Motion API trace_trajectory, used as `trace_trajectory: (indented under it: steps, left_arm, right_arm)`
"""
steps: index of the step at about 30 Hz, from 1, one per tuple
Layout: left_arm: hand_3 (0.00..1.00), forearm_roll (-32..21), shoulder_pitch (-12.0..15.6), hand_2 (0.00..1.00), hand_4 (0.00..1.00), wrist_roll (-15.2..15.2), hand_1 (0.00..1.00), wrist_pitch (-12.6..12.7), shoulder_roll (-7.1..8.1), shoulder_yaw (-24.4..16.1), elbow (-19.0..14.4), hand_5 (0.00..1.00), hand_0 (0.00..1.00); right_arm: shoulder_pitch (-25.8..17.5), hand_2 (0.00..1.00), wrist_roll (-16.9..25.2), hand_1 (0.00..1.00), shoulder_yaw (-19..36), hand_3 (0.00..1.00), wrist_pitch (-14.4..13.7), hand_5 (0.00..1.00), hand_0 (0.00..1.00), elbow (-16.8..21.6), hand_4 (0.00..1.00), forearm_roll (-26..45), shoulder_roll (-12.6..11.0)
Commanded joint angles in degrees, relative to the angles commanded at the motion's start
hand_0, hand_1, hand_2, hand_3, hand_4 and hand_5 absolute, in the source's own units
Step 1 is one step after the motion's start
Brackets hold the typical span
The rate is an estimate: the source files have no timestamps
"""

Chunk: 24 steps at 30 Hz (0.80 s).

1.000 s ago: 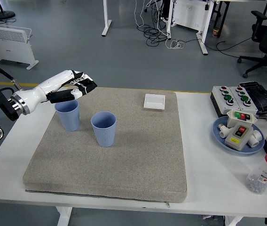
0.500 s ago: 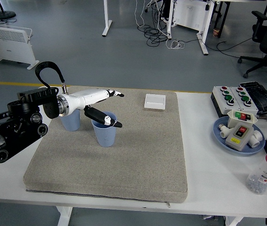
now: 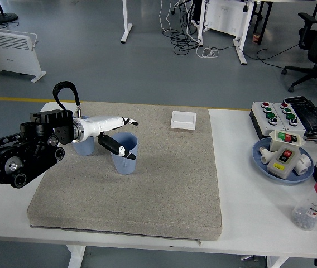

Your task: Push cup pick cup insert cup

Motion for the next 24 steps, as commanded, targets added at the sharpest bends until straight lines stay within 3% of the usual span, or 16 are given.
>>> trace_trajectory:
  steps: [10, 11, 16, 17, 22, 23, 24]
  left_arm:
    - [0.927, -4.6, 0.3, 0.972, 0.902, -0.8, 0.872, 0.2, -2.38, -0.3, 6.0, 0.357, 0.977]
    - [0.879, -5.0, 0.3, 0.963, 0.799, -0.8, 0.848, 0.2, -2.49, -0.4, 6.4, 0.25, 0.915]
    - [0.879, -5.5, 0.6, 0.963, 0.799, -1.1, 0.848, 0.2, -2.9, 0.4, 7.8, 0.25, 0.915]
    - [0.779, -5.4, 0.7, 0.932, 0.667, -1.1, 0.799, 0.2, -2.94, 0.7, 7.8, 0.122, 0.754]
    - [0.779, -4.8, 0.9, 0.932, 0.667, -1.4, 0.799, 0.5, -3.04, 1.8, 7.2, 0.122, 0.754]
    - [0.718, -4.8, 0.9, 0.876, 0.619, -1.4, 0.741, 0.5, -3.04, 1.8, 7.1, 0.073, 0.647]
    - [0.718, -4.7, 0.9, 0.876, 0.619, -1.4, 0.741, 0.5, -3.05, 1.9, 7.1, 0.073, 0.647]
  right_arm:
    - [0.1, 0.669, 0.0, 0.653, -0.2, 0.587, 0.0, 0.498, 0.725, 0.0, 0.127, -0.1, 0.0]
    - [0.1, 0.67, 0.0, 0.653, -0.3, 0.587, 0.0, 0.498, 0.725, 0.0, 0.128, -0.1, 0.0]
    - [0.1, 0.67, 0.0, 0.653, -0.4, 0.587, 0.0, 0.498, 0.725, 0.0, 0.128, 0.1, 0.0]
    - [0.1, 0.669, 0.1, 0.653, -0.4, 0.587, 0.0, 0.497, 0.726, 0.0, 0.13, 0.1, 0.0]
    - [-0.1, 0.669, 0.1, 0.653, -0.3, 0.587, 0.0, 0.497, 0.726, 0.0, 0.13, 0.1, 0.0]
    - [-0.1, 0.67, 0.1, 0.654, -0.3, 0.587, 0.0, 0.497, 0.726, 0.0, 0.13, 0.1, 0.0]
    - [-0.1, 0.67, 0.1, 0.654, -0.3, 0.587, 0.0, 0.497, 0.726, 0.0, 0.13, 0.1, 0.0]
